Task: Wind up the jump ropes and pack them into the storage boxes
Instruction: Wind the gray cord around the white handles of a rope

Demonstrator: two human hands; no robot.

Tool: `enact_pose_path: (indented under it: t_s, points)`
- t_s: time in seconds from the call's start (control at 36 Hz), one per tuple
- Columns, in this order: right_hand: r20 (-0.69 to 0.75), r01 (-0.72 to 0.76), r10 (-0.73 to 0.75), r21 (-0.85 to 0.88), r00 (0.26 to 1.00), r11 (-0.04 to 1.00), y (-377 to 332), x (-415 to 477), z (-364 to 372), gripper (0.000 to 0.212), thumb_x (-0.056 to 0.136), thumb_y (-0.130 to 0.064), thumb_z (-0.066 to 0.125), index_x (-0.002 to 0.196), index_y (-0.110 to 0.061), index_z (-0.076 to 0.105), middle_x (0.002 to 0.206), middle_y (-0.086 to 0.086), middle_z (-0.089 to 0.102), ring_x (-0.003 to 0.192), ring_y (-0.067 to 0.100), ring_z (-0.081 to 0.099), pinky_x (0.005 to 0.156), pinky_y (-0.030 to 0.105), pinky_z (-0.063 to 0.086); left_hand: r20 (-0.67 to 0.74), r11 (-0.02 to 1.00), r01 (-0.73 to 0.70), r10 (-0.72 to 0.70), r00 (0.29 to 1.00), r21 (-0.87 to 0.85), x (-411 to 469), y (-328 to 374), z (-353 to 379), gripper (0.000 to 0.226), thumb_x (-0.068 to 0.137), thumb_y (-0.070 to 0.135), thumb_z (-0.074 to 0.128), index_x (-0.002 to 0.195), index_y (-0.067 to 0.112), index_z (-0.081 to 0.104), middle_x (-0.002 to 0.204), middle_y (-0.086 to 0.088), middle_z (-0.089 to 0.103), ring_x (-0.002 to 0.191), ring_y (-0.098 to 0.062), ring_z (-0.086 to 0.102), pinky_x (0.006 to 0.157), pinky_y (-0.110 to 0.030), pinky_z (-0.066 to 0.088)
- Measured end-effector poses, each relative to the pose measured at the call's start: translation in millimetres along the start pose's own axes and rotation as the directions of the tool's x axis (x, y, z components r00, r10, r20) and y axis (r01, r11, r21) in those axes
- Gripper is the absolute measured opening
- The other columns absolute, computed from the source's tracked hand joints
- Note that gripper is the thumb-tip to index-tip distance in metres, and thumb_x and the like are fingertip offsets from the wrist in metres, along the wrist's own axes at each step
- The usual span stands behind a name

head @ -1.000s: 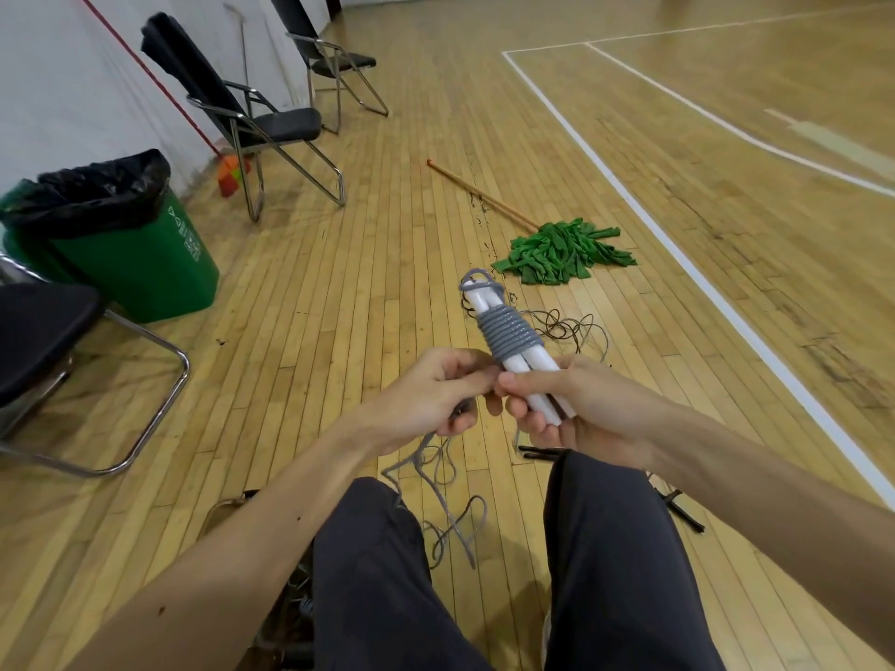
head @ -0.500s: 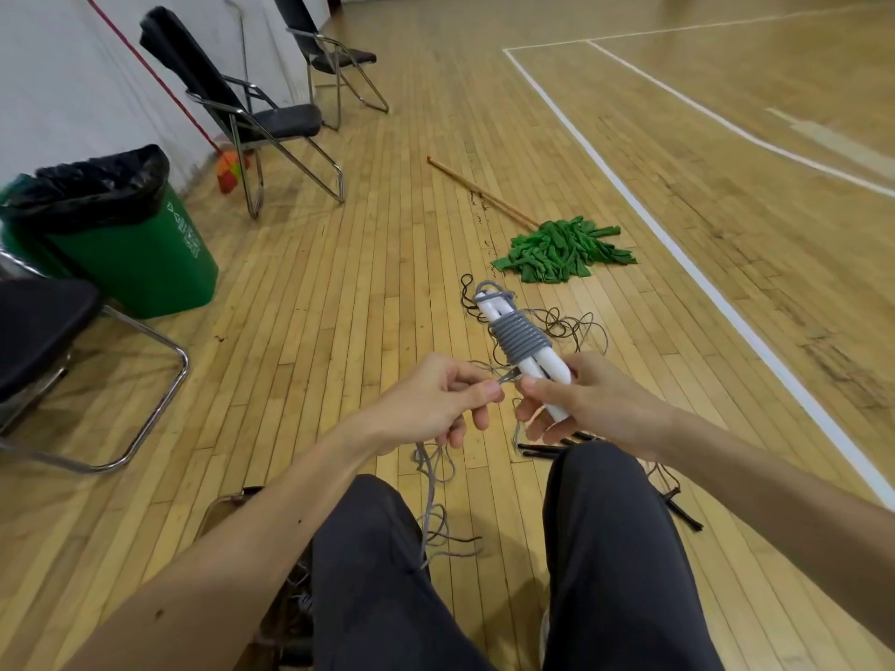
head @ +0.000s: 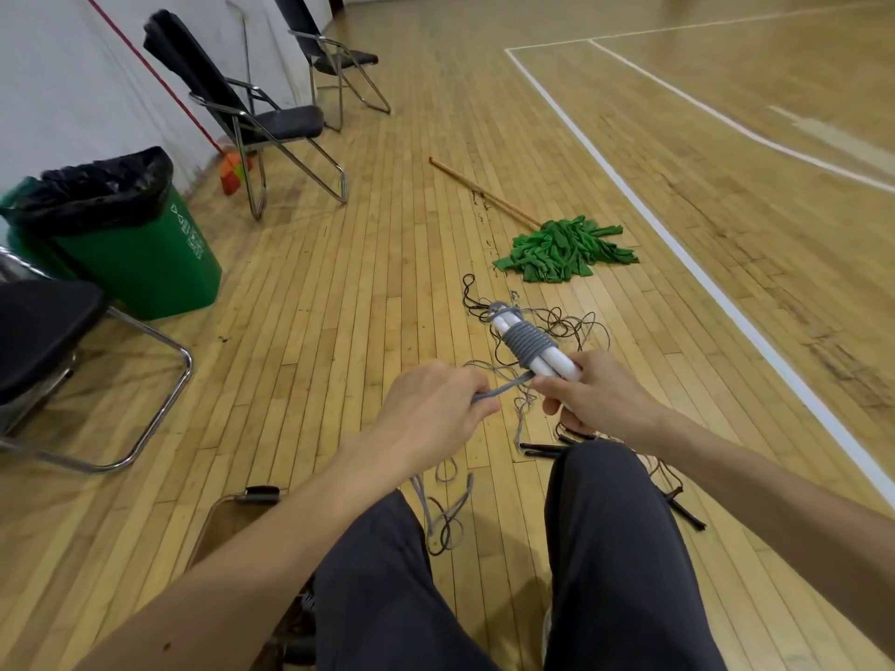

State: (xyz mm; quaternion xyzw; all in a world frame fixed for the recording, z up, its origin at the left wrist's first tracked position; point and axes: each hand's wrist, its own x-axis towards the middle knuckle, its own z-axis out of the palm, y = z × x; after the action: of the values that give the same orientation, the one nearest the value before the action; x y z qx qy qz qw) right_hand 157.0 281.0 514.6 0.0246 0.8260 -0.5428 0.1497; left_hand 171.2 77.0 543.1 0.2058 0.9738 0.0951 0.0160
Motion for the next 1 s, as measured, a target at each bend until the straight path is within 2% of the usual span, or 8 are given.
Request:
enact_pose_path:
  t_s: [0.19,0.39,0.56,0.61,0.69,0.81,0.89,1.0]
  points:
    - [0.092,-0.12,0.118,0.018,0.989,0.993,-10,1,-3,0.018,0.098,-0.016,0.065,0.107,-0.001,0.062,0.068,0.007,0.066,0.044,0.014,0.043,0.041,0.022,0.033,-0.094,0.967,-0.112,0.136,0.986,0.229,-3,6,-18,0.037,0.104,0.05,0.04,0.098,0.024,0.065,0.081,0.009,0.058,0.078,-0.015,0.058,0.06,-0.028,0.037]
    - [0.203,-0.135,0.145,-0.064,0.968,0.989,-22,-3,-10,0.02,0.096,-0.018,0.068,0.106,-0.001,0.062,0.072,0.009,0.069,0.043,0.012,0.045,0.04,0.02,0.034,-0.058,0.896,-0.264,0.304,0.951,0.357,1,5,-42,0.036,0.102,0.05,0.044,0.096,0.022,0.067,0.087,0.007,0.064,0.082,-0.017,0.062,0.059,-0.03,0.036]
    - [0.335,-0.143,0.229,-0.263,0.914,0.954,-29,-8,-12,0.018,0.096,-0.02,0.068,0.103,-0.004,0.063,0.068,0.005,0.064,0.046,0.012,0.046,0.04,0.02,0.033,0.111,0.854,-0.341,0.324,0.939,0.393,8,7,-57,0.032,0.097,0.054,0.051,0.092,0.022,0.056,0.07,0.01,0.043,0.069,-0.012,0.047,0.059,-0.025,0.029]
    - [0.388,-0.139,0.264,-0.322,0.883,0.937,-33,-12,-10,0.015,0.096,-0.019,0.067,0.097,-0.005,0.062,0.065,0.004,0.06,0.045,0.011,0.044,0.04,0.02,0.03,0.157,0.829,-0.371,0.336,0.929,0.419,10,10,-59,0.038,0.095,0.055,0.053,0.093,0.018,0.06,0.067,0.011,0.037,0.064,-0.01,0.041,0.061,-0.026,0.035]
    - [0.412,-0.112,0.283,-0.393,0.866,0.913,-39,-16,-7,0.016,0.096,-0.021,0.067,0.093,-0.007,0.062,0.064,0.003,0.057,0.044,0.012,0.042,0.043,0.022,0.027,0.174,0.805,-0.384,0.343,0.923,0.453,14,14,-66,0.045,0.092,0.059,0.056,0.095,0.015,0.065,0.065,0.009,0.039,0.069,-0.014,0.051,0.065,-0.03,0.046]
    - [0.462,-0.092,0.319,-0.449,0.827,0.889,-49,-18,-3,0.015,0.095,-0.019,0.066,0.091,-0.006,0.06,0.064,0.003,0.055,0.044,0.011,0.041,0.041,0.02,0.027,0.173,0.76,-0.423,0.391,0.904,0.493,20,25,-77,0.05,0.087,0.065,0.053,0.093,0.016,0.062,0.069,0.008,0.046,0.075,-0.016,0.058,0.054,-0.027,0.038]
    - [0.523,-0.049,0.334,-0.484,0.784,0.874,-56,-21,-2,0.019,0.095,-0.017,0.065,0.082,-0.008,0.057,0.06,0.001,0.054,0.045,0.011,0.041,0.04,0.019,0.027,0.158,0.738,-0.464,0.449,0.88,0.49,25,29,-79,0.05,0.086,0.066,0.054,0.09,0.017,0.06,0.075,0.008,0.054,0.076,-0.015,0.058,0.056,-0.027,0.035]
    - [0.559,0.002,0.315,-0.493,0.767,0.87,-61,-30,-2,0.022,0.097,-0.017,0.064,0.077,-0.01,0.056,0.059,0.0,0.052,0.045,0.011,0.041,0.041,0.018,0.028,0.15,0.784,-0.44,0.419,0.895,0.437,31,26,-84,0.051,0.078,0.072,0.058,0.079,0.021,0.048,0.066,0.01,0.041,0.072,-0.013,0.049,0.055,-0.026,0.03]
